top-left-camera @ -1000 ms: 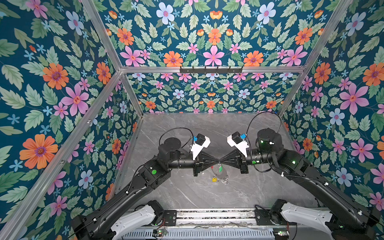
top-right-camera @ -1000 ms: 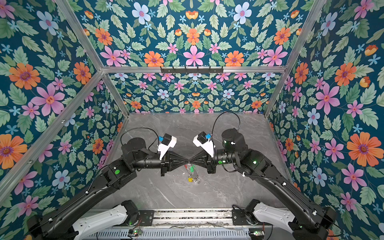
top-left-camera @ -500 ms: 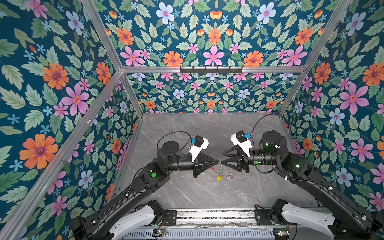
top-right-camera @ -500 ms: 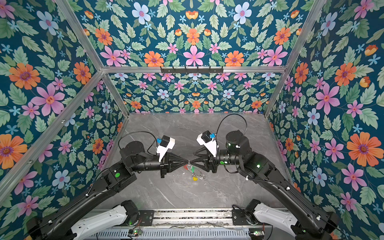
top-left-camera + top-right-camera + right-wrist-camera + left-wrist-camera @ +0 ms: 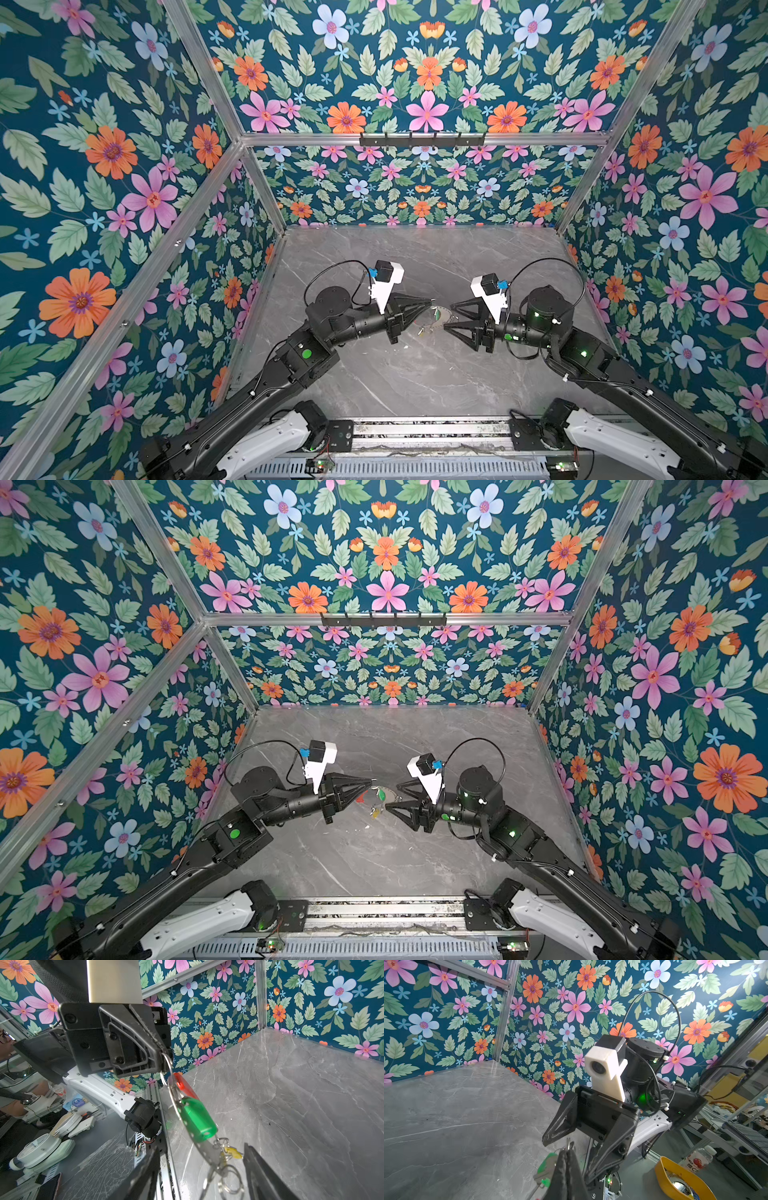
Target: Remove the keys from the keyring
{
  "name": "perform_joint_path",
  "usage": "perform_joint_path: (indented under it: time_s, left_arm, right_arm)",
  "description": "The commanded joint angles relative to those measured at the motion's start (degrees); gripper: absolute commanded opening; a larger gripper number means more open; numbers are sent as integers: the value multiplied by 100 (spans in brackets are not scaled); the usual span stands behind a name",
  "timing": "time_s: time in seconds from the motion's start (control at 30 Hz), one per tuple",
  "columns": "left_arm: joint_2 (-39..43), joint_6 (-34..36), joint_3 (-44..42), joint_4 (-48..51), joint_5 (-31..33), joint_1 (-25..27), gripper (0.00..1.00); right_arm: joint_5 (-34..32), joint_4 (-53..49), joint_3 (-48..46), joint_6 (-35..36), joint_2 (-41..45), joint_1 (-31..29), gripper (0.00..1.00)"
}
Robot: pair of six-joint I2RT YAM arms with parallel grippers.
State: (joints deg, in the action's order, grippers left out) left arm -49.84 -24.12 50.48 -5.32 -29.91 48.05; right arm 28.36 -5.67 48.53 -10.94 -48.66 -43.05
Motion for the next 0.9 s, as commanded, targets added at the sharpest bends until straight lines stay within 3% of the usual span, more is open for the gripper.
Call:
perform_joint_path:
  time_s: [0.0, 0.17, 0.53, 0.73, 0.87]
  left_arm:
    - [-8, -115, -11, -362, 108, 2, 0]
    - [9, -163, -38, -435, 177, 13, 0]
    - [1, -243, 3, -343, 488, 31, 0]
    - [1, -216, 66, -157, 691, 46, 0]
    - [-11, -169, 127, -4, 891, 64, 0]
  right_arm:
    - [-41, 554, -24, -33, -111, -36, 65]
    - [-76, 567, 5, 50, -300, -72, 57]
    - [-421, 140, 278, 414, -489, -348, 15]
    - [-666, -67, 454, 494, -600, -446, 1]
    - [-816, -162, 553, 479, -609, -515, 0]
